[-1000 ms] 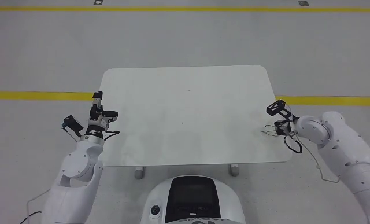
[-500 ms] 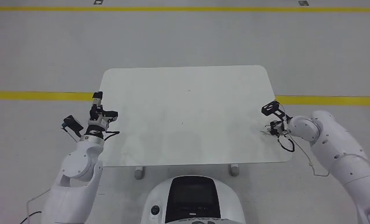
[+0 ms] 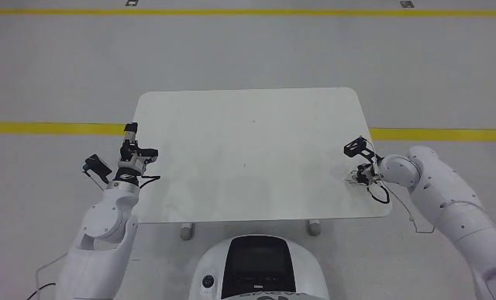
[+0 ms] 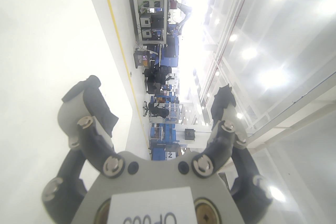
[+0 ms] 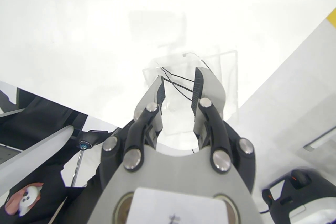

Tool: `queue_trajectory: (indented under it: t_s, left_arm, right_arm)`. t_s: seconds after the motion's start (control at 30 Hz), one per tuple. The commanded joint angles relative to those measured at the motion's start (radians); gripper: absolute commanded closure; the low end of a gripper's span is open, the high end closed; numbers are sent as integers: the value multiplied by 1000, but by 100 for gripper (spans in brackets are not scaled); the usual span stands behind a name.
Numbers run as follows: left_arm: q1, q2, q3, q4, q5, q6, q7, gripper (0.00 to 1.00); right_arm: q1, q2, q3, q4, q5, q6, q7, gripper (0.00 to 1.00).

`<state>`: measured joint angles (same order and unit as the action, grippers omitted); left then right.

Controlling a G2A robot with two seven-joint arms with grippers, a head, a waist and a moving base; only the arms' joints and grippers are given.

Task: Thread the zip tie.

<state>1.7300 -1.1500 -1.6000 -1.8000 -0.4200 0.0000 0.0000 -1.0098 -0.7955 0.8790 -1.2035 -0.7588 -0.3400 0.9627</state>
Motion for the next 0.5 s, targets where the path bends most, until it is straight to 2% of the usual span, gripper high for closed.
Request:
queue_trajectory:
  t_s: [0.0,0.47]
  left_arm:
    - [0,0,0,0,0,0,0,0]
    - [0,0,0,0,0,0,0,0]
  right_arm:
    - [7,3,-5,12,-14,0,-2,74]
    - [31,0,-47,45,-57,0,-11,75]
